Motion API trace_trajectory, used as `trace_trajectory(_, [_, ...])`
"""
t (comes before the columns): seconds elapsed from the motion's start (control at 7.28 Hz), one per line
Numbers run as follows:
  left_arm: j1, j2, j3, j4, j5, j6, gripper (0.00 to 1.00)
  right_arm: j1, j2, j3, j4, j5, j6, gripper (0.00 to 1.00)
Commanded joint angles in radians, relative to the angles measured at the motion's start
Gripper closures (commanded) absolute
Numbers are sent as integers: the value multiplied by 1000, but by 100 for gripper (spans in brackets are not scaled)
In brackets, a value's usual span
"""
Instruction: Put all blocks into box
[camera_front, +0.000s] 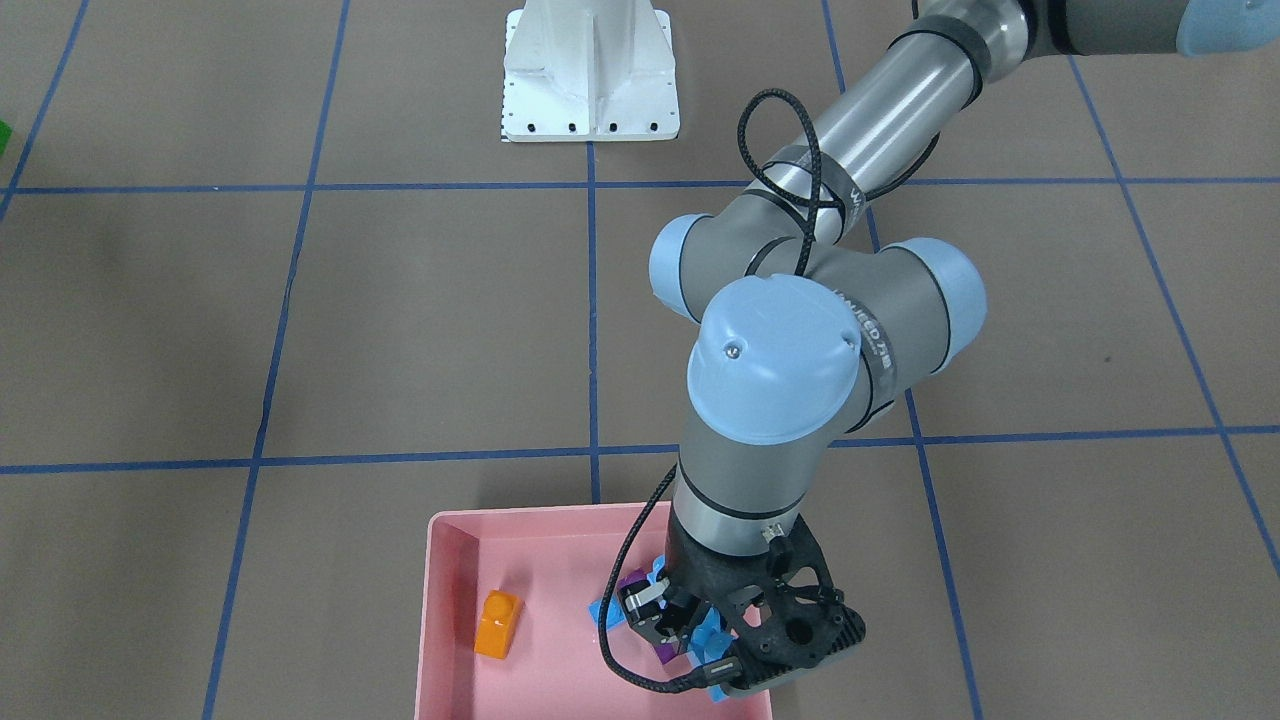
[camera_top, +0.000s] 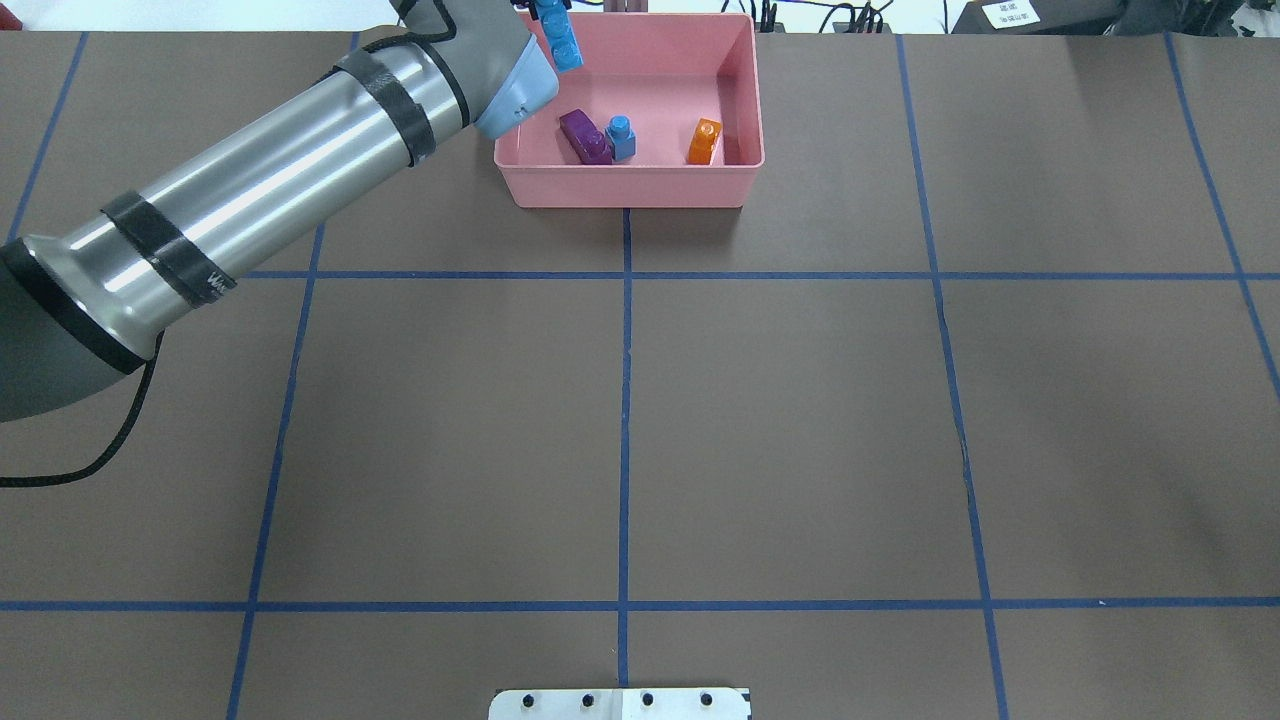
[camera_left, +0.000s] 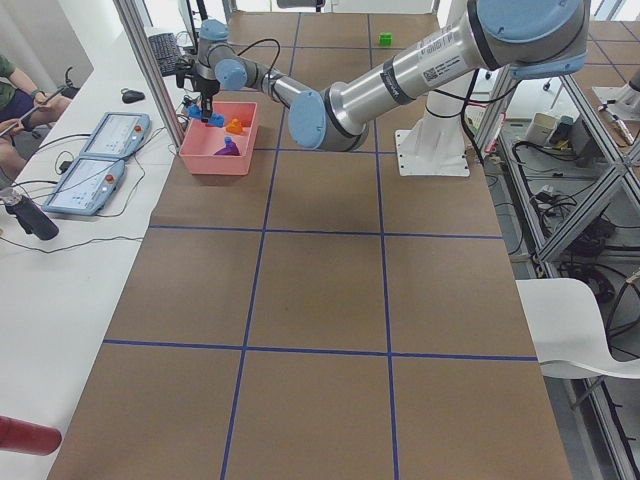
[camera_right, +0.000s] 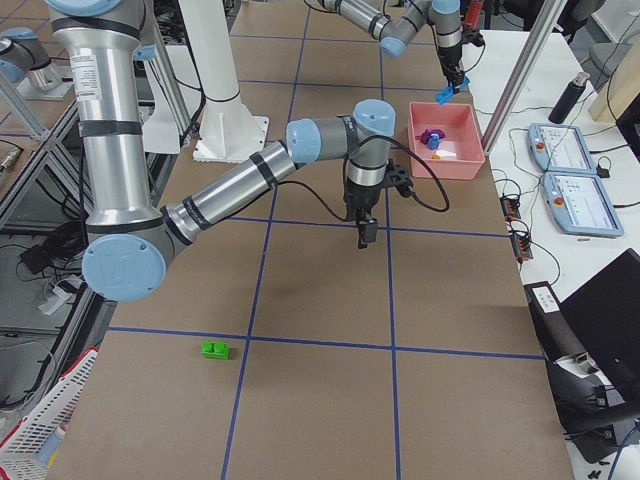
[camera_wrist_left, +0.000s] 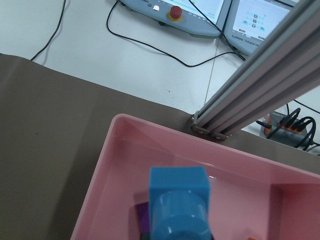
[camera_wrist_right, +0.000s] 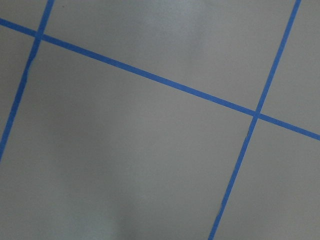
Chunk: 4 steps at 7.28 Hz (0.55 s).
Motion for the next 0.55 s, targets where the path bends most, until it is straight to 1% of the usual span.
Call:
trace_trajectory(0.0, [32,-3,36,-18,37,-2,100,43,-140,-3,122,45,-48,0])
trace_trajectory(0.14, [34,1,36,-16,33,7,30,53,-173,-2,124,50,-84,0])
trace_trajectory(0.27, [41,3,26,-13,31,63,0,63,-193,0,124,53,-94,0])
trace_trajectory(0.41, [47,26,-1,-8,30,93,0,65,-214,3,124,53,-88,0])
